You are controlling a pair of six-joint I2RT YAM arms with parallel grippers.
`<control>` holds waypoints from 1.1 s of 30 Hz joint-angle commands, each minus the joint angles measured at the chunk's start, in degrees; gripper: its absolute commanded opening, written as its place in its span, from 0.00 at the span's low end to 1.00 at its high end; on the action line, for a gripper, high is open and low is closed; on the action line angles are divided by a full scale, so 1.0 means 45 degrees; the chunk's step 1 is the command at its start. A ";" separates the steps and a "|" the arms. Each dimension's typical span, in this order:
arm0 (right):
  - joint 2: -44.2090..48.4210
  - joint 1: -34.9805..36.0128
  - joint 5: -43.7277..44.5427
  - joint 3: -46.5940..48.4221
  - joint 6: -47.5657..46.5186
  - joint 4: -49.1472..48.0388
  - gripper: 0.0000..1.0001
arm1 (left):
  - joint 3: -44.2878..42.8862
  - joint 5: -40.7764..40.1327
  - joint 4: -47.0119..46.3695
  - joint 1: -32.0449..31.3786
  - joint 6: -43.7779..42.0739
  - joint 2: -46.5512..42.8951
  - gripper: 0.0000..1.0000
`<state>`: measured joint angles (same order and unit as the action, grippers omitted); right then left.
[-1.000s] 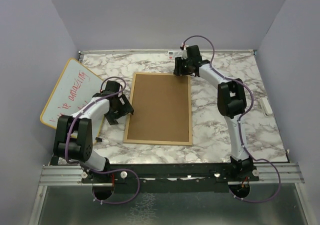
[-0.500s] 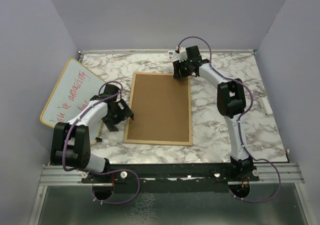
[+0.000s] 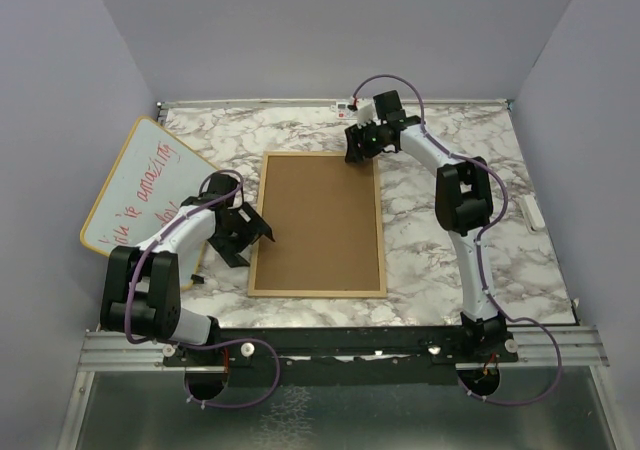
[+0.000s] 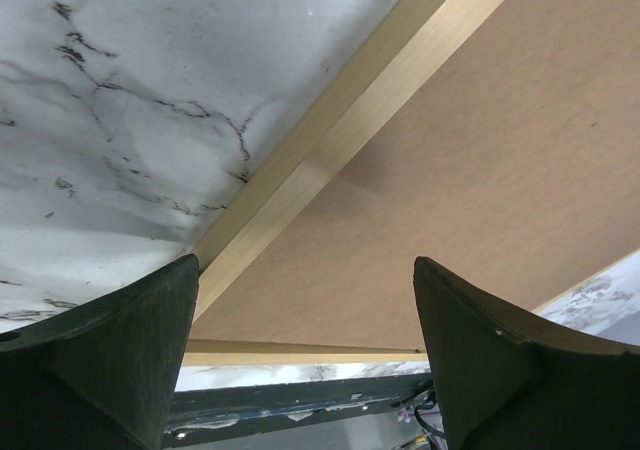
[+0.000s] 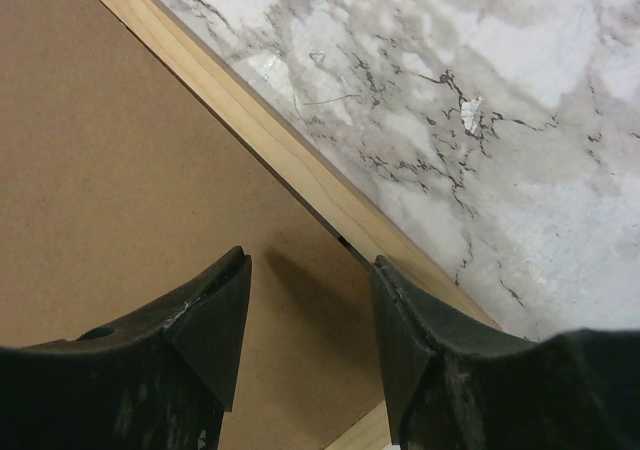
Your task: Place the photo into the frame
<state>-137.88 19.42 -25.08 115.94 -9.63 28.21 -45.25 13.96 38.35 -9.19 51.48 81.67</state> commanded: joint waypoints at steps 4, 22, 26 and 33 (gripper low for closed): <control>0.0509 0.0160 0.0747 -0.0361 0.1059 0.0755 0.55 | -0.0167 0.0303 -0.0533 -0.0047 0.0243 -0.0292 0.87; 0.2121 0.0157 0.1211 -0.3727 0.6506 -0.0493 0.60 | -0.0820 -0.1645 -0.0670 -0.0047 -0.1736 0.0665 0.91; 0.1738 0.0157 0.1690 -0.3630 0.6773 -0.0183 0.60 | -0.0907 -0.1599 -0.0690 -0.0047 -0.1896 0.0804 0.91; 0.1674 0.0157 0.2307 -0.3339 0.7510 0.0177 0.60 | -0.1121 -0.1472 -0.0706 -0.0047 -0.2098 0.0988 0.91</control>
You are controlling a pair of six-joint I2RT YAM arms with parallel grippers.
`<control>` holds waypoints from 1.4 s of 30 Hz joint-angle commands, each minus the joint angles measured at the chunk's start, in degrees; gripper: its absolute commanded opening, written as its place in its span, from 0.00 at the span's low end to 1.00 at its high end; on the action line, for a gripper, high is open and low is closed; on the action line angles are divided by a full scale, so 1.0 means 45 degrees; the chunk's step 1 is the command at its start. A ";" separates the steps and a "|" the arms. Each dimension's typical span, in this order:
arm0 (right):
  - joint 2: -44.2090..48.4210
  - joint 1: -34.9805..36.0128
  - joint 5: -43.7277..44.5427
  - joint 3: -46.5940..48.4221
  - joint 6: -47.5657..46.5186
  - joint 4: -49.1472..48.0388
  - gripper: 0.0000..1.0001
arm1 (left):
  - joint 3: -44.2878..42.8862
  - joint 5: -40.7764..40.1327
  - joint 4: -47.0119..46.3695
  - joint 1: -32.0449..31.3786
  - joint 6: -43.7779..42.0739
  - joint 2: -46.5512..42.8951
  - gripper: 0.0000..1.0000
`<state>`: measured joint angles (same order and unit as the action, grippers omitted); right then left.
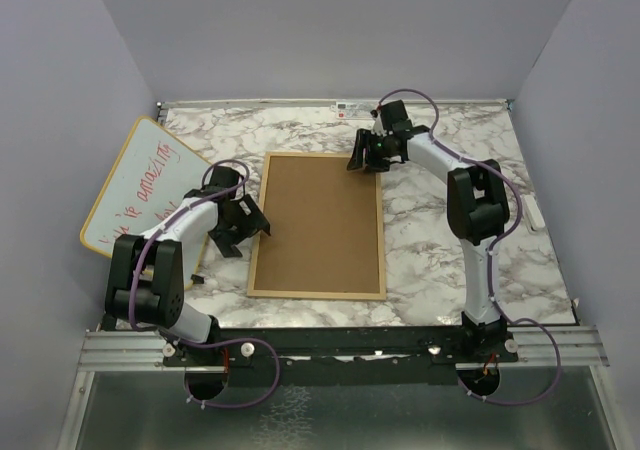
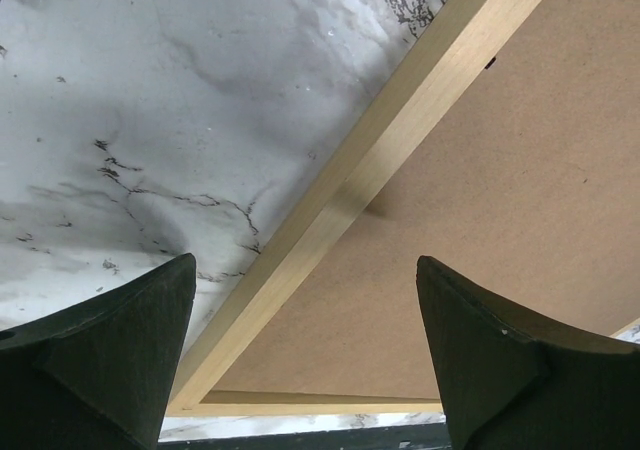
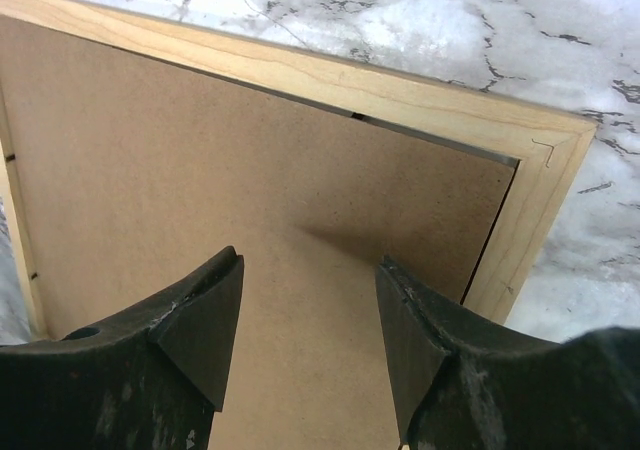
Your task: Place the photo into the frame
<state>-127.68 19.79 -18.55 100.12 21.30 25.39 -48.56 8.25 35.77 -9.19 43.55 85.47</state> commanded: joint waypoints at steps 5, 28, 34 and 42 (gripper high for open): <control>-0.0464 0.0077 0.1359 0.0756 0.0953 0.1318 0.61 | -0.0588 -0.0244 -0.0136 -0.0047 -0.0543 0.0229 0.91; -0.2113 -0.0446 0.2662 0.3807 -0.2060 -0.0938 0.84 | 0.1199 -0.0570 0.2914 -0.0178 0.0824 -0.2062 0.94; -0.3364 -0.0572 0.1761 0.5377 -0.3354 0.0051 0.86 | 0.1385 -0.0271 0.4171 -0.0204 0.0848 -0.2757 0.98; -0.2890 -0.0686 0.0564 0.4268 -0.3007 -0.0628 0.86 | 0.2413 0.0949 0.4083 -0.0478 0.1247 -0.2787 0.99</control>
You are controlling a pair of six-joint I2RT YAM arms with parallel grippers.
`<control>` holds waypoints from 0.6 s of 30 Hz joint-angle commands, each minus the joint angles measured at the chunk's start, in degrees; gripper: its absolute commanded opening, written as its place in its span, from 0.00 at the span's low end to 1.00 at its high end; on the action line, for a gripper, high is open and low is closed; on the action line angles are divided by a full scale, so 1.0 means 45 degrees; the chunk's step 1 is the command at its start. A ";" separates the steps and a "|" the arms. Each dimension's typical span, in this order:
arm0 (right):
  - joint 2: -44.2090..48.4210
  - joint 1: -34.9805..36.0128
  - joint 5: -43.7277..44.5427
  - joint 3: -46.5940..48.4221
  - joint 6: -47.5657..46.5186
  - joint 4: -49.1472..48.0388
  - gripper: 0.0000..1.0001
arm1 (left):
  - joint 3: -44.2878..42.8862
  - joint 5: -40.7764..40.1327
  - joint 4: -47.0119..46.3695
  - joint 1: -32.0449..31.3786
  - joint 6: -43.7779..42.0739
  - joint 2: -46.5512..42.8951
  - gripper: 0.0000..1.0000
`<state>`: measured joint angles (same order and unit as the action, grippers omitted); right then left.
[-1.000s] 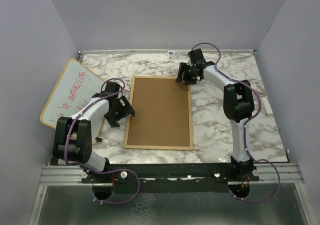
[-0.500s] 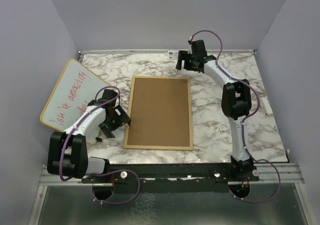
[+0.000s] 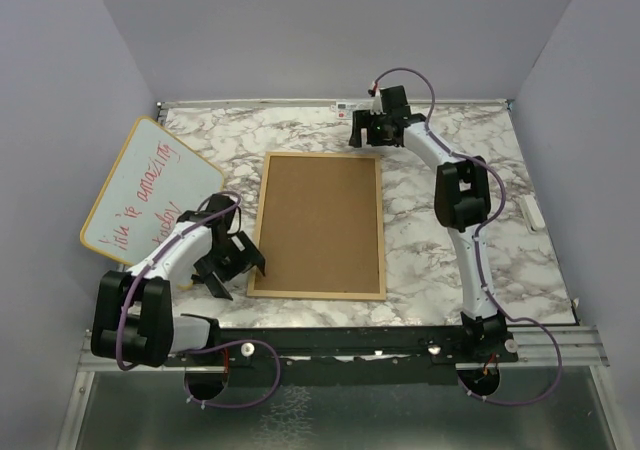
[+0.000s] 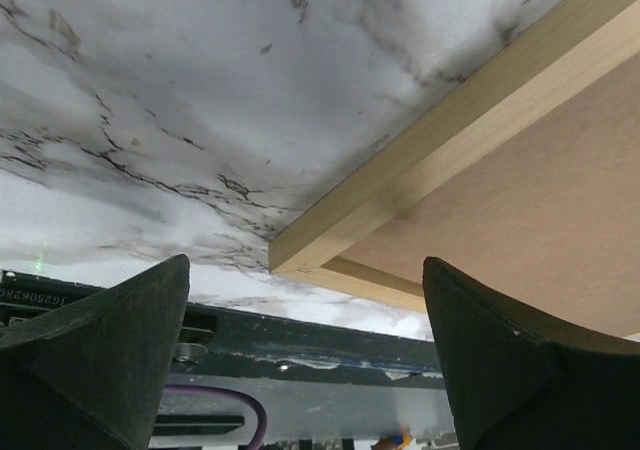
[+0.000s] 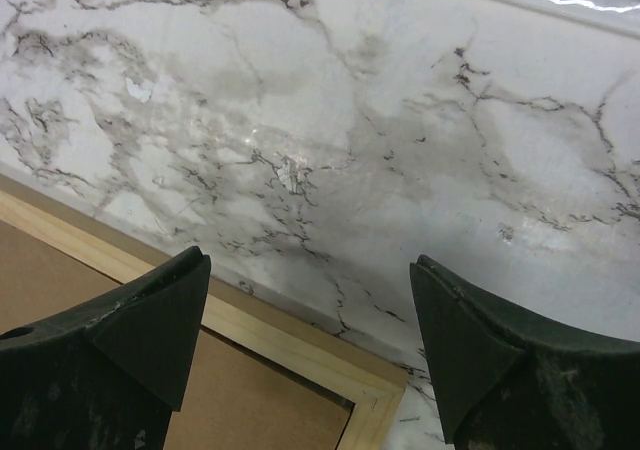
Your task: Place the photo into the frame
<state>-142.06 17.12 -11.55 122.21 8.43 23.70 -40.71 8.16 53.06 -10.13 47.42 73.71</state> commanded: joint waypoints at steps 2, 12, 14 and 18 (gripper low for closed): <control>0.0384 -0.0095 -0.1444 -0.0869 -0.0115 -0.0431 0.86 | 0.1015 0.1496 -0.0574 -0.0385 0.0632 -0.0215 0.99; 0.0619 -0.0150 -0.3659 -0.1583 -0.1237 -0.0634 0.85 | 0.1482 0.1370 -0.3957 -0.0659 0.1619 -0.0135 0.97; 0.0910 -0.0205 -0.4107 -0.1911 -0.1503 -0.0311 0.84 | 0.1333 0.1206 -0.4329 -0.0659 0.1556 -0.0103 0.96; 0.1918 -0.0463 -0.4780 -0.3277 -0.1774 0.0327 0.83 | 0.1072 0.1469 -0.5422 -0.0658 0.1258 0.0304 0.93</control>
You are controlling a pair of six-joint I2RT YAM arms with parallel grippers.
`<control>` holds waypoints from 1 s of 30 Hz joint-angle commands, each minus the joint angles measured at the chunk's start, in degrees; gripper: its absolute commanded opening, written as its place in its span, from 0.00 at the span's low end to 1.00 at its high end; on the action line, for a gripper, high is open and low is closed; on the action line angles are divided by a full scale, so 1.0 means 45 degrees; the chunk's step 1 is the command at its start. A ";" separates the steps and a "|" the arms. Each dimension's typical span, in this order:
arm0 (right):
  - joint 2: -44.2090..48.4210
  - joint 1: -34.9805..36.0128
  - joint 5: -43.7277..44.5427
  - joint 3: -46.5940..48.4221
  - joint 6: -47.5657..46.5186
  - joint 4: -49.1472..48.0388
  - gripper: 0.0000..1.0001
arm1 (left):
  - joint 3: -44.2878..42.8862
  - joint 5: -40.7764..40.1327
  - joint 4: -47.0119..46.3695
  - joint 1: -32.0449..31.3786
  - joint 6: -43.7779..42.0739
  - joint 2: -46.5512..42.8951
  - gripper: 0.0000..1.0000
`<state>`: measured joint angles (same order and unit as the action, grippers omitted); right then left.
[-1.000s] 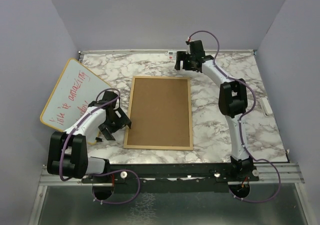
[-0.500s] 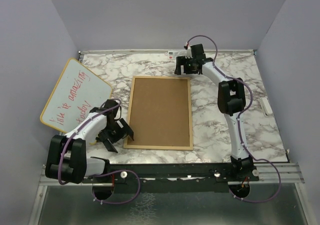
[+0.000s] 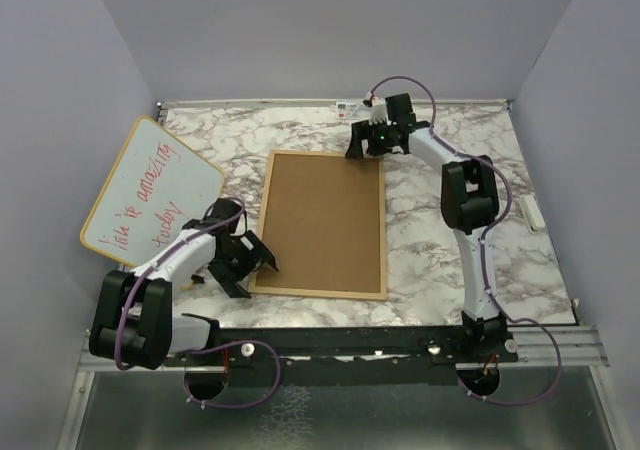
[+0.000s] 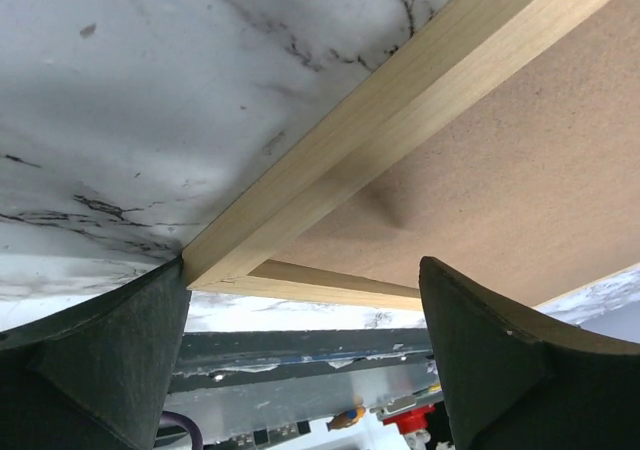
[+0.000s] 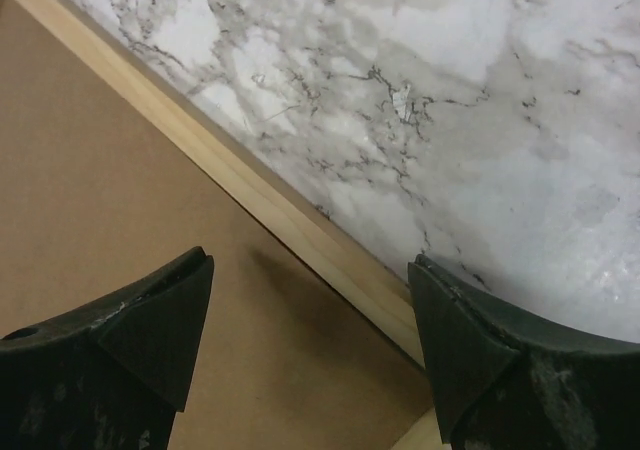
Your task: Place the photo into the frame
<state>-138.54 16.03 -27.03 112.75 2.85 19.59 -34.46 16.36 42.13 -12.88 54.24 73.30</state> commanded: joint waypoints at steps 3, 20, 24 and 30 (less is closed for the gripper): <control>0.2203 -0.0442 -0.1705 -0.2769 -0.0492 0.1341 0.82 | -0.0972 -0.0073 -0.3673 -0.0028 -0.0909 0.1238 0.91; 0.7862 -0.0506 0.0246 -1.1302 0.4287 -0.0736 0.79 | -0.7886 -0.0559 -0.4049 0.0064 -0.2977 0.7863 0.84; 0.8612 -0.0604 0.2468 -1.0159 0.4599 -0.0088 0.80 | -0.8779 -0.1566 -0.3419 0.0456 -0.3239 0.8586 0.84; 0.7536 -0.1839 0.5485 -0.7729 0.4925 0.0906 0.81 | -0.9427 -0.2066 -0.2966 0.0850 -0.3860 0.8887 0.86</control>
<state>-102.26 12.05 -14.92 71.20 22.72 20.40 -75.85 13.23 26.65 -10.44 40.77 111.11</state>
